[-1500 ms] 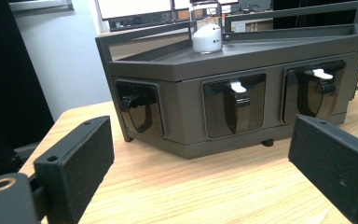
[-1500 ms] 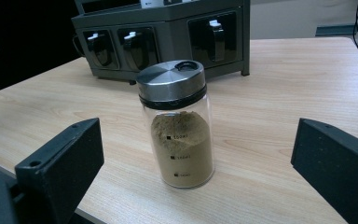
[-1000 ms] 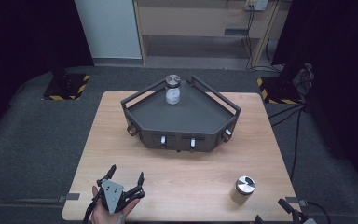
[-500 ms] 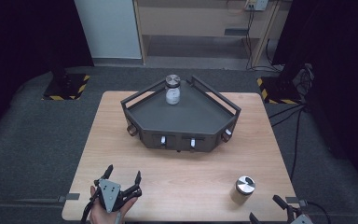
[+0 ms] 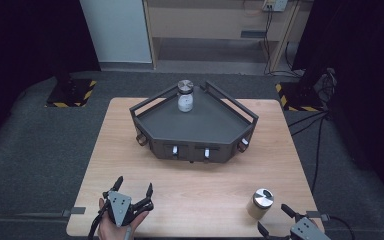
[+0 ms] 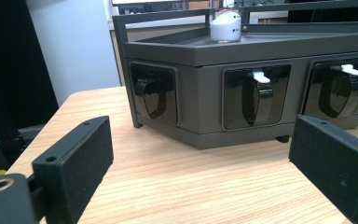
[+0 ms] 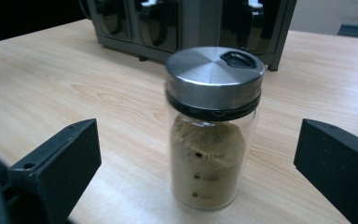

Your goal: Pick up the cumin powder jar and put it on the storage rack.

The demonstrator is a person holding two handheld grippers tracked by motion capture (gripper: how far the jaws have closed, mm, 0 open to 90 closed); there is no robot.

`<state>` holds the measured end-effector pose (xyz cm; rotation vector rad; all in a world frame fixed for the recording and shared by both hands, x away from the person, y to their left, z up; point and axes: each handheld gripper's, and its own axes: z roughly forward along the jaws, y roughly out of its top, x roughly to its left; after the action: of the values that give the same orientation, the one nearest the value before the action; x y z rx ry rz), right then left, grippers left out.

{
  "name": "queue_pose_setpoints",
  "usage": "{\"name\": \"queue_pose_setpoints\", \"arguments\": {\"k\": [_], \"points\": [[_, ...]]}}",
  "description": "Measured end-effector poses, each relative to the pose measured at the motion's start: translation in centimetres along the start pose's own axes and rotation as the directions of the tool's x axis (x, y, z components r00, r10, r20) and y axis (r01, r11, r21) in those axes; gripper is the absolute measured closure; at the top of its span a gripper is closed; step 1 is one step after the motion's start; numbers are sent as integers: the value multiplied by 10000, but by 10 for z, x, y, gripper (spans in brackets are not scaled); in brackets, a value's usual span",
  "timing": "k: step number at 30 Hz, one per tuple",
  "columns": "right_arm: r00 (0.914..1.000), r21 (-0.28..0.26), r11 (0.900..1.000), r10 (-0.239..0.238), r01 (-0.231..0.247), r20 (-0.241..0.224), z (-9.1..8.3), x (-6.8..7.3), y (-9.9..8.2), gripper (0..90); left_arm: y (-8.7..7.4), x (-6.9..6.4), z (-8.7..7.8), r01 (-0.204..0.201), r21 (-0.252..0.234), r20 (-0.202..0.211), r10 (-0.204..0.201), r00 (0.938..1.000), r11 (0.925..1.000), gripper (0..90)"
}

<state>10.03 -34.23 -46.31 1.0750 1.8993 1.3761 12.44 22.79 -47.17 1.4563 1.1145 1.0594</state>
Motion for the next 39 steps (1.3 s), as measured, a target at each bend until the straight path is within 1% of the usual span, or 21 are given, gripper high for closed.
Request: {"name": "queue_pose_setpoints", "arguments": {"k": [4,7,10,13,17,24,27,29,31,32,39], "points": [[10000,297,9995,84,-86,38,16,-5,0,10,0,0,0,-6,42,78,6,10000,10000,54],[10000,416,9991,-6,5,19,28,-7,-1,13,0,1,1,20,71,113,-21,9999,10000,54],[10000,571,9984,-12,17,-95,39,-7,-2,20,0,1,2,40,92,120,-41,9999,9999,54],[9998,498,9988,-12,22,-192,45,-8,-5,45,0,1,2,47,106,152,-48,9999,9999,55],[9996,500,9987,-54,67,-261,48,-9,-7,67,0,1,3,55,114,206,-58,9998,9999,54],[9997,346,9993,-163,169,-197,50,-13,-11,162,0,1,4,49,124,246,-52,9997,9999,54],[9996,300,9994,-149,157,-254,51,-14,-13,210,0,2,4,79,150,225,-82,9997,9999,54],[9994,293,9993,-214,222,-286,52,-15,-14,261,0,2,4,81,138,219,-84,9997,9999,54],[9995,215,9995,-230,235,-213,52,-15,-16,303,0,2,4,77,146,226,-80,9997,9999,54],[9994,191,9994,-283,286,-183,52,-15,-17,310,0,2,4,83,156,236,-86,9997,9998,55],[9996,191,9995,-259,261,-85,52,-13,-17,312,0,1,5,60,183,326,-66,9994,9998,54]]}}
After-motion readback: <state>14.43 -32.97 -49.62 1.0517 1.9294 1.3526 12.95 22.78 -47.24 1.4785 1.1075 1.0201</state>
